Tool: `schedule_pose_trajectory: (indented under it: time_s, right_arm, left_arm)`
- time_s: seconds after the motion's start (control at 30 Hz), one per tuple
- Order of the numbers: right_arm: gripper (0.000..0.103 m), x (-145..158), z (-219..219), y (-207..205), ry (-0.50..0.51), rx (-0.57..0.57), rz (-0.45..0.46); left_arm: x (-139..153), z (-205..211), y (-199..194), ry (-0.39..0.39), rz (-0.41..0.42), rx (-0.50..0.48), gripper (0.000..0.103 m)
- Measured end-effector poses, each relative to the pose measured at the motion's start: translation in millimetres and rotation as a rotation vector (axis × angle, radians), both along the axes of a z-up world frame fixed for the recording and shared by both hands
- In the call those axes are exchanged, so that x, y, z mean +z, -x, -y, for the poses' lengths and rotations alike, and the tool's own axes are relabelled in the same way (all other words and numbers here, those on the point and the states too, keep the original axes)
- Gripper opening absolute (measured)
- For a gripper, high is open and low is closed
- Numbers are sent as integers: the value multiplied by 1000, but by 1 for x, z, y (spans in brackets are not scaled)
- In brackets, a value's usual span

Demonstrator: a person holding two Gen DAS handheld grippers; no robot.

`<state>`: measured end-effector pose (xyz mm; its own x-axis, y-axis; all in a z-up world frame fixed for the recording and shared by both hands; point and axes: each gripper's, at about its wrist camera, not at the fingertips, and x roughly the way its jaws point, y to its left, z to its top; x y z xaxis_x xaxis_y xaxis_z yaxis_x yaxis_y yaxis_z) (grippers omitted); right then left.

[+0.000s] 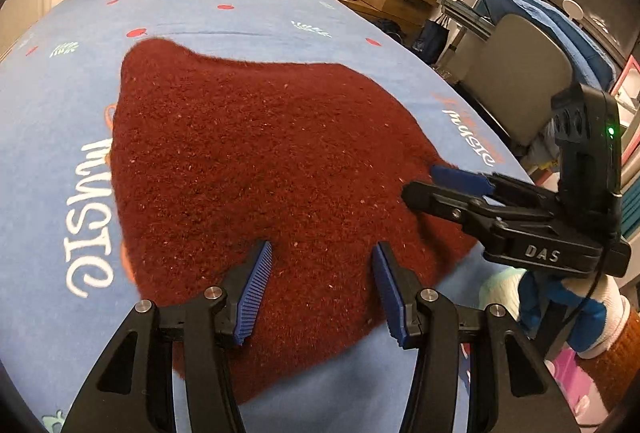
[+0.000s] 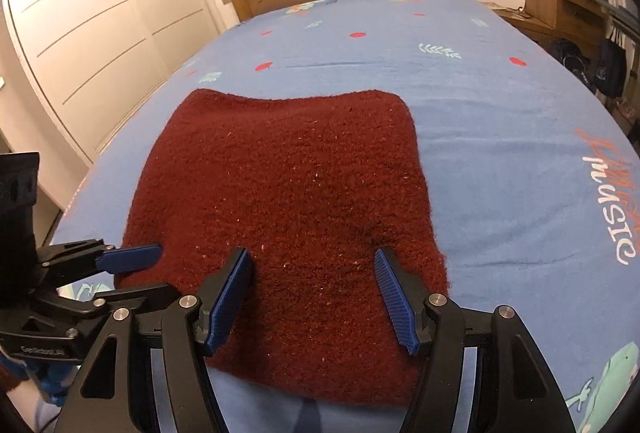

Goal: Fold small clothes

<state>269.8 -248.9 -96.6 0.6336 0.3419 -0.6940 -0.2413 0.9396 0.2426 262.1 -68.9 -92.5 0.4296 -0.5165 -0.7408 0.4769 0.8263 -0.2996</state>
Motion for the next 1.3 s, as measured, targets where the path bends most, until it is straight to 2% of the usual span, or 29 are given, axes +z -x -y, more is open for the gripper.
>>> schedule_pose_trajectory:
  time_s: [0.17, 0.3, 0.43, 0.67, 0.87, 1.3]
  right_arm:
    - [66, -2, 3, -2, 9, 2, -14]
    - [66, 7, -1, 5, 23, 20, -19]
    - [66, 15, -8, 12, 65, 51, -19]
    - [67, 0, -12, 12, 104, 61, -44]
    - [67, -7, -14, 14, 114, 62, -30]
    - [67, -5, -15, 27, 146, 56, -61]
  left_arm:
    - [5, 8, -4, -44, 8, -14, 45]
    - [22, 3, 3, -64, 45, -30, 45]
    - [36, -11, 6, -86, 111, 11, 45]
    - [-1, -17, 5, -94, 67, 24, 46]
    - [-1, -13, 2, -70, 73, 46, 46]
    - [-1, -19, 15, -93, 105, 71, 46]
